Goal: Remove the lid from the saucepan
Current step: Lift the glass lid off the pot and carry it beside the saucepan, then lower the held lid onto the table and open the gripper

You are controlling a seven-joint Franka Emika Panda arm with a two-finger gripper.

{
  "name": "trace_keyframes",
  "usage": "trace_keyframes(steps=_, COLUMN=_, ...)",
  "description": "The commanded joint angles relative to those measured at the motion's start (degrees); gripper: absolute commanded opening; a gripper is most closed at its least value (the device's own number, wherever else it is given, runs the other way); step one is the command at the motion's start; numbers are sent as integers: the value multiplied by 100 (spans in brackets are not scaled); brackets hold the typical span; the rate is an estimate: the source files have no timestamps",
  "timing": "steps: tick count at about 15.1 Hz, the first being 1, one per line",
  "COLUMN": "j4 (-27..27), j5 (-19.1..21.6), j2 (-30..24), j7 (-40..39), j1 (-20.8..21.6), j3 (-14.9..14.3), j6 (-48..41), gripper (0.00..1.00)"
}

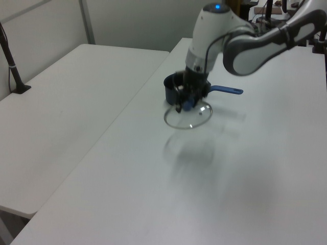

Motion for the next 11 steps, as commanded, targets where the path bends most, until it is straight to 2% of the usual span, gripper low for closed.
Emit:
trace_keyframes(steps=1, j4=-916, j5=-57, j2=-316, j7=438, j1=-58, j3=357, j6=619, gripper=53)
trace_keyframes(steps=7, j4=-1418, j5=-66, j2=-307, j7=720, j1=-85, j3=428, j6=1270, gripper=54)
trace_keyframes(steps=11, j4=-1480, j5=-93, j2=-290, j7=729, j1=-85, j3=428, j6=1386, gripper=54)
